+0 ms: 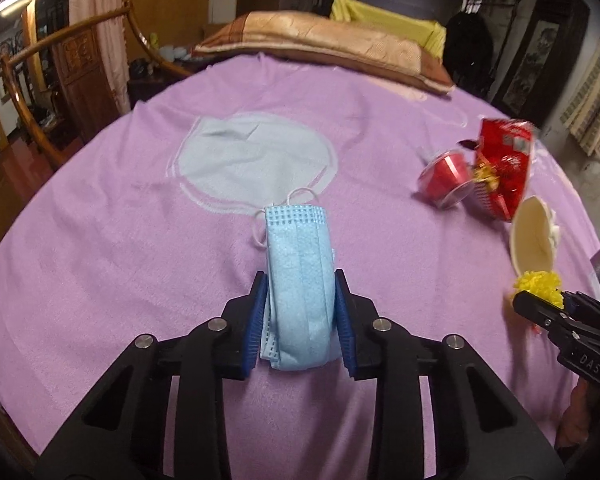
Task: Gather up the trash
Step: 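Close the left tool on the blue mask while the right tool grasps the yellow netting, then carry both items to the red wastebasket and open both tools to drop them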
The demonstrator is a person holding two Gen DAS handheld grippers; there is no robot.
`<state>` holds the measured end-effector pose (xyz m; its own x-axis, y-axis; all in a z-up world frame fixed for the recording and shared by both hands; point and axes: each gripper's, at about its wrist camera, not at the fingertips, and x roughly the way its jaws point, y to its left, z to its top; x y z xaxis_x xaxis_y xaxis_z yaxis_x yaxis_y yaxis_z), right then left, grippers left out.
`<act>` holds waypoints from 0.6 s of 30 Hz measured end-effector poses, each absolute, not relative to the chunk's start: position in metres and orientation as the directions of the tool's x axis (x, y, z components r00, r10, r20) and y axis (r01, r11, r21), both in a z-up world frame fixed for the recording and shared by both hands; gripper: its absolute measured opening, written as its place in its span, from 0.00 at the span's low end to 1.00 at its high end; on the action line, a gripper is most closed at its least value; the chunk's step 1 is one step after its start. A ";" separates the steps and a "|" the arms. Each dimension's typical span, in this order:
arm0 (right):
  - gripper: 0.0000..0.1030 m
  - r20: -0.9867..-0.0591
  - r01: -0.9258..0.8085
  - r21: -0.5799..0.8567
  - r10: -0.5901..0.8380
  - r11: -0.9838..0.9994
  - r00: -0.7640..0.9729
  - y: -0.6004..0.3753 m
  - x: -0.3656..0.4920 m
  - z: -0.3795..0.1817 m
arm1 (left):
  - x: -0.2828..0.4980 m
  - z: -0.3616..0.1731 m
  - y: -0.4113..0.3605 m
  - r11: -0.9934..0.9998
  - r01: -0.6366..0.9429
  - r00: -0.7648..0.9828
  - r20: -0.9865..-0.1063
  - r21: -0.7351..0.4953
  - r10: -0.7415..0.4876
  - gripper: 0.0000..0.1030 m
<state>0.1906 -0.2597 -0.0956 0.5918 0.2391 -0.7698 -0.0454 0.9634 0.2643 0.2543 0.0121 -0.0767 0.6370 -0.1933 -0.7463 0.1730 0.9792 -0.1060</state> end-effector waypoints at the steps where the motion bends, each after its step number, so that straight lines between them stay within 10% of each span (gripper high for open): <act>1: 0.42 -0.764 -0.050 0.273 0.248 0.961 0.595 -0.260 0.188 -0.093 | 0.250 -0.074 0.012 0.979 0.178 0.649 -0.735 -0.103 -0.196 0.32; 18: 0.42 -0.565 -0.200 0.319 0.355 0.926 0.745 -0.230 0.094 -0.039 | 0.116 -0.018 0.057 0.997 0.058 0.810 -0.581 -0.050 -0.076 0.32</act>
<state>0.0937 -0.2297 -0.0389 0.7450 0.3550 -0.5647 -0.1995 0.9265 0.3192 0.1158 0.0568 -0.0179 0.8103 -0.0764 -0.5810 0.0582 0.9971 -0.0499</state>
